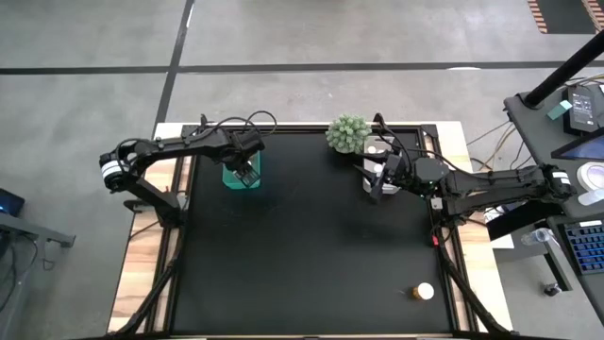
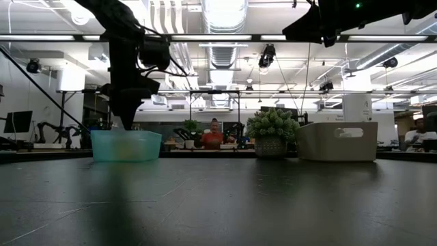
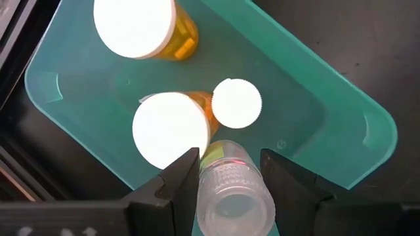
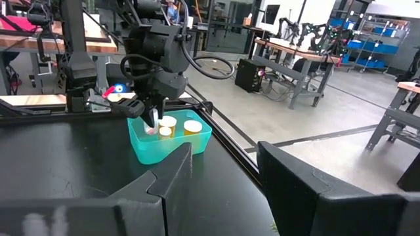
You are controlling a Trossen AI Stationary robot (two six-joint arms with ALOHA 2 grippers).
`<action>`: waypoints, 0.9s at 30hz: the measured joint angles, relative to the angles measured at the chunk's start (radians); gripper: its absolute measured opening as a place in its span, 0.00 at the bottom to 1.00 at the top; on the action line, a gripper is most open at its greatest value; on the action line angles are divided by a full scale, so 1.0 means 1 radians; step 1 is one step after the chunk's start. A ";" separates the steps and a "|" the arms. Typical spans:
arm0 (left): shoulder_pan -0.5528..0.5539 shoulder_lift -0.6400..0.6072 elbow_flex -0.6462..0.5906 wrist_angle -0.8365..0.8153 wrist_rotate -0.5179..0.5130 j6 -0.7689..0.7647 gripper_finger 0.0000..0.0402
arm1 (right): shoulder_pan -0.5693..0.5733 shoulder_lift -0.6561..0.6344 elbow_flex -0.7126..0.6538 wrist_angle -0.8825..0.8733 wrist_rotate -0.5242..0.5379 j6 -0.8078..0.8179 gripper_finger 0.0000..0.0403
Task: Pick and place medicine bottles into bin by pill shape (circle, oval)
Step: Put the transparent capsule bottle into the green bin, then put the orange capsule bottle into the green bin
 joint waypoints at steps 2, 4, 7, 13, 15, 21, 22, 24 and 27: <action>0.004 0.000 0.000 0.000 0.000 0.003 0.35 | 0.000 0.000 0.000 0.000 0.000 0.000 0.41; 0.005 0.000 0.000 -0.003 0.000 0.003 0.35 | 0.000 0.000 0.000 0.000 0.000 0.000 0.41; 0.005 0.000 0.000 -0.005 0.000 0.004 0.37 | 0.000 0.000 0.000 0.000 0.000 0.000 0.41; 0.006 0.000 0.000 -0.005 0.000 0.004 0.47 | 0.000 0.000 0.000 0.000 0.000 0.000 0.41; 0.006 0.000 0.000 -0.005 0.000 0.003 0.50 | 0.000 0.000 0.000 0.000 0.000 0.000 0.41; 0.006 0.000 0.000 -0.004 -0.021 0.002 0.53 | 0.000 0.000 0.000 0.000 0.000 0.000 0.41; 0.006 0.000 0.000 -0.005 -0.032 0.003 0.53 | 0.000 0.000 0.000 0.000 0.000 -0.001 0.41; 0.006 0.000 0.009 -0.010 -0.035 0.003 0.53 | 0.000 0.000 0.000 0.000 0.000 -0.001 0.41; 0.005 -0.015 0.032 -0.014 -0.035 0.010 0.53 | 0.000 0.000 0.000 0.000 0.000 0.000 0.41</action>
